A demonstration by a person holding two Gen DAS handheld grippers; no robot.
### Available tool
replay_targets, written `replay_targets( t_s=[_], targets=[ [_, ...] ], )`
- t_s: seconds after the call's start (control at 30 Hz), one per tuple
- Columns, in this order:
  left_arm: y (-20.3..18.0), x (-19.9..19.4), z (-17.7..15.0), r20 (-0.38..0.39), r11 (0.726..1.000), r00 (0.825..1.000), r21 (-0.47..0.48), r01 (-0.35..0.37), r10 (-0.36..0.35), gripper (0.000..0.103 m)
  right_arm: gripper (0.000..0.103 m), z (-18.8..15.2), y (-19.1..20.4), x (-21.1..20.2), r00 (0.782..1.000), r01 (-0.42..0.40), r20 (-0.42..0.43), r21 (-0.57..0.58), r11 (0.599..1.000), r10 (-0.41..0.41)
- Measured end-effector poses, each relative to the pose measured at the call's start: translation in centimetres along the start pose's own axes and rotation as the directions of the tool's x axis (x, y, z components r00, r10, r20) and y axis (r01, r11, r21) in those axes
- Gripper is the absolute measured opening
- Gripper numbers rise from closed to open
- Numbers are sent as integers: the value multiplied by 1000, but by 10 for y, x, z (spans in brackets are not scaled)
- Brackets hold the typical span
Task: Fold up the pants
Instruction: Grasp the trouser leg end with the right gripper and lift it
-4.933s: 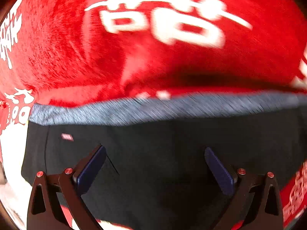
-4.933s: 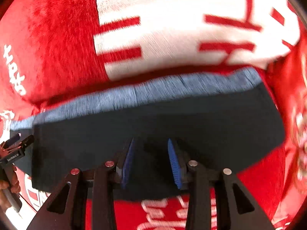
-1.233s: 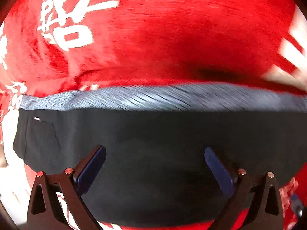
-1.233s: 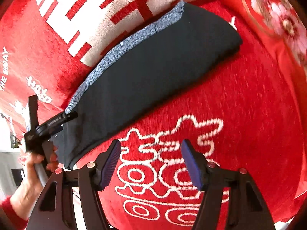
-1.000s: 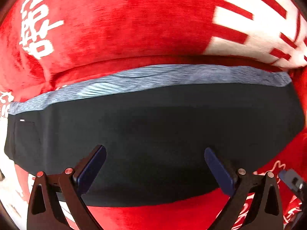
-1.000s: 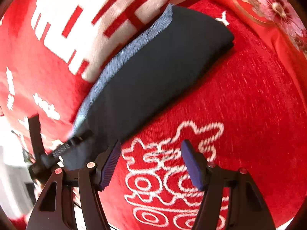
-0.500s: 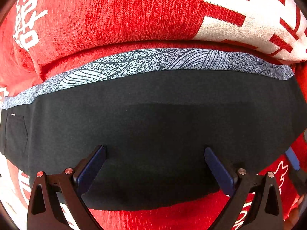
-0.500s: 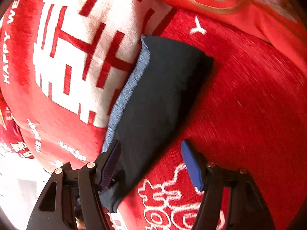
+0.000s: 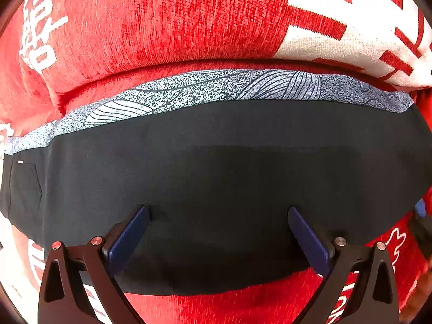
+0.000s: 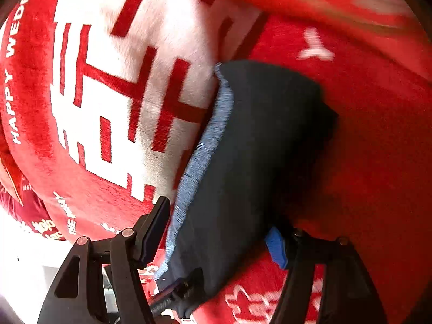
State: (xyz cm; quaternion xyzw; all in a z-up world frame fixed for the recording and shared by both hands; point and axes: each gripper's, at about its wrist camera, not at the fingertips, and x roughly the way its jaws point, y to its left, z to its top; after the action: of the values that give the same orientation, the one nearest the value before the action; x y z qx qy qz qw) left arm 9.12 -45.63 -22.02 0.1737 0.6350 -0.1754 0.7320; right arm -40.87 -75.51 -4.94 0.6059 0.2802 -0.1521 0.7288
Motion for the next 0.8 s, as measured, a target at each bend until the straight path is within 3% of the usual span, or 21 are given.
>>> replay_targets(
  t_s=[0.17,0.33,0.37,0.4,0.43,0.57,0.67,0.8],
  targets=[
    [6,6,6,12,1000,1000,-5,8,-8,103,68,-1,-11,-2,1000,13,-6,-7,1000,-13],
    [6,7,8,17,1000,1000,8,-10,10,103,68,28,10,39,1000,-8,-10,-49,999,8],
    [4,2,10,23,1000,1000,16,-15,15,101,58,31,14,43,1000,10,-25,-52,999,-11],
    [0,-9,10,42,1000,999,25,-2,1,91,26,33,17,43,998,45,-36,-61,997,-47],
    [-2,-16,11,59,999,998,40,19,-21,80,16,34,18,42,997,53,-44,-67,996,-56],
    [-16,-30,12,97,991,991,109,81,-92,66,15,30,28,28,996,56,-61,-103,993,-63],
    [-24,-10,5,59,983,986,107,146,-153,62,14,23,49,21,997,45,-58,-169,985,-55],
    [-46,-7,-21,199,978,976,203,46,-87,58,14,9,87,25,995,43,-71,-294,955,-66]
  ],
)
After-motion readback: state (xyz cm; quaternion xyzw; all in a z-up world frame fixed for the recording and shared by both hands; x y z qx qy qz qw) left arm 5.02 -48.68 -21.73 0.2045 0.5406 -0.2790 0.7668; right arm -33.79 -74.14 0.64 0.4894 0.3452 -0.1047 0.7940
